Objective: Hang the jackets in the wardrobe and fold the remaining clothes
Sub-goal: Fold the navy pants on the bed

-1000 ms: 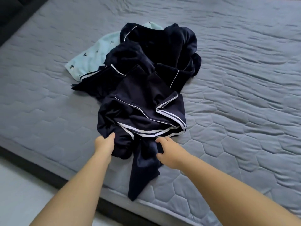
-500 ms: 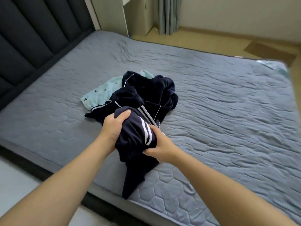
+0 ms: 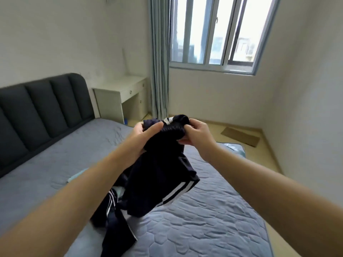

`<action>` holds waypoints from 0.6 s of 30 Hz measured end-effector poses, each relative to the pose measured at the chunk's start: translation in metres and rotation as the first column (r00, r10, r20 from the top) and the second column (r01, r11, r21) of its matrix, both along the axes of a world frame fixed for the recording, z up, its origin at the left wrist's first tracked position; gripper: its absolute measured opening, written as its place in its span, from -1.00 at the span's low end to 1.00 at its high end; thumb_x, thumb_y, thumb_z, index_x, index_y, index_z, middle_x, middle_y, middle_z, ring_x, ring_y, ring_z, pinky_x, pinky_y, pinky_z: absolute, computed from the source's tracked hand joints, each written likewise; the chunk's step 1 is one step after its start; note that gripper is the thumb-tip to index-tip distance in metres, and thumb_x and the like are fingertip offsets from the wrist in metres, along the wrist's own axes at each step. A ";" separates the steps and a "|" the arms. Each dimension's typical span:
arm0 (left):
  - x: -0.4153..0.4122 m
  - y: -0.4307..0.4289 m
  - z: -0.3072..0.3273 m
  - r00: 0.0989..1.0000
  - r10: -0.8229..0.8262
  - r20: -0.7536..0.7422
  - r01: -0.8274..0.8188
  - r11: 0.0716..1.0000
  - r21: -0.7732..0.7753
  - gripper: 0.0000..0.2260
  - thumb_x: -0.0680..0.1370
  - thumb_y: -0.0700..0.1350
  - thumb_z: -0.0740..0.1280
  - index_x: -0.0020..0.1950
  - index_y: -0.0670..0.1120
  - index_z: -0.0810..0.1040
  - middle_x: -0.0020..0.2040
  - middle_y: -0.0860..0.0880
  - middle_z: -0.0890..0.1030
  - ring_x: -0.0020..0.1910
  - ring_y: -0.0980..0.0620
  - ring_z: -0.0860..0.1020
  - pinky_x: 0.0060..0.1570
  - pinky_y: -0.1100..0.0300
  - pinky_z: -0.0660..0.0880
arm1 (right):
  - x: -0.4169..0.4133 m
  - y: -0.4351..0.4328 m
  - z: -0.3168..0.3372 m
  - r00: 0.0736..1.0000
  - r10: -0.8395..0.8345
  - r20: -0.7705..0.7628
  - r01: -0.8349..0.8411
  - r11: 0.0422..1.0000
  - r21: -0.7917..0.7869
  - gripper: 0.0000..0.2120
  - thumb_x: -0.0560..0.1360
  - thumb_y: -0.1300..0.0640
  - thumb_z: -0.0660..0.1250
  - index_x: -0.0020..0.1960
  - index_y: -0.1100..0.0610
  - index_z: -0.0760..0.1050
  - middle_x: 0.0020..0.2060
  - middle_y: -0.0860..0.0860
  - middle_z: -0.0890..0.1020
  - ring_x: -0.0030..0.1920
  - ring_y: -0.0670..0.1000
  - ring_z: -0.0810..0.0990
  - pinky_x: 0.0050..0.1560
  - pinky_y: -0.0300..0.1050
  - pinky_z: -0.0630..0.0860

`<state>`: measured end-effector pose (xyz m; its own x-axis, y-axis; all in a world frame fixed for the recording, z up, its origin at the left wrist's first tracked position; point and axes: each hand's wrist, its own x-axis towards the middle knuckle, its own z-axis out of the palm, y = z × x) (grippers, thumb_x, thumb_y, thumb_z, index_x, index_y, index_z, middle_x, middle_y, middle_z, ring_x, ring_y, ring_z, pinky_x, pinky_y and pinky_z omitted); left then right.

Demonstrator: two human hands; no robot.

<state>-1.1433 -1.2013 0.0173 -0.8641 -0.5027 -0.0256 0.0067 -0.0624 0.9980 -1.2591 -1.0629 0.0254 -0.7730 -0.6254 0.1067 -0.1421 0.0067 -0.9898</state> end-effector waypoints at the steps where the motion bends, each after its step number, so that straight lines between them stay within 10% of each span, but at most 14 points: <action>1: 0.000 0.013 0.018 0.999 -0.047 0.013 0.048 0.995 -0.090 -0.14 0.13 0.23 0.55 0.32 -0.09 0.37 0.13 -0.09 0.59 0.08 -0.02 0.61 0.04 0.07 0.57 | 0.000 0.014 0.021 1.000 -0.009 0.022 0.010 0.999 -0.043 -0.76 0.54 0.35 0.08 0.01 0.23 0.52 -0.31 0.09 0.59 -0.45 -0.03 0.61 -0.33 -0.17 0.62; 7: -0.016 0.070 0.127 0.989 0.050 -0.142 -0.119 0.841 -0.528 -0.81 0.54 -0.30 0.31 0.05 -0.03 0.46 -0.14 0.02 0.54 -0.09 0.04 0.52 -0.19 0.34 0.44 | -0.005 0.083 0.134 0.997 -0.009 -0.074 0.005 0.999 -0.052 -0.83 0.59 0.24 0.11 0.10 0.20 0.44 -0.19 0.15 0.61 -0.24 0.10 0.69 -0.19 -0.04 0.66; 13: -0.026 0.093 0.219 0.966 0.043 0.255 0.160 0.674 -0.721 -0.80 0.50 -0.13 0.33 0.10 -0.13 0.58 -0.03 -0.11 0.66 -0.07 -0.06 0.63 0.02 0.09 0.58 | -0.004 0.126 0.188 0.783 0.200 -0.589 0.051 0.923 0.382 -0.47 0.45 -0.08 0.38 0.35 -0.12 0.26 0.09 -0.03 0.51 0.03 -0.02 0.55 -0.11 -0.15 0.56; 18: -0.015 0.103 0.248 0.920 -0.058 0.387 0.366 0.481 -0.797 -0.73 0.46 -0.01 0.42 0.12 -0.07 0.59 -0.02 -0.05 0.68 -0.07 -0.02 0.66 0.06 0.07 0.58 | -0.007 0.146 0.209 0.547 -0.061 -0.835 0.284 0.952 0.116 -0.91 0.52 0.06 0.33 -0.08 0.08 0.50 -0.20 0.01 0.60 -0.15 0.02 0.58 -0.04 0.03 0.55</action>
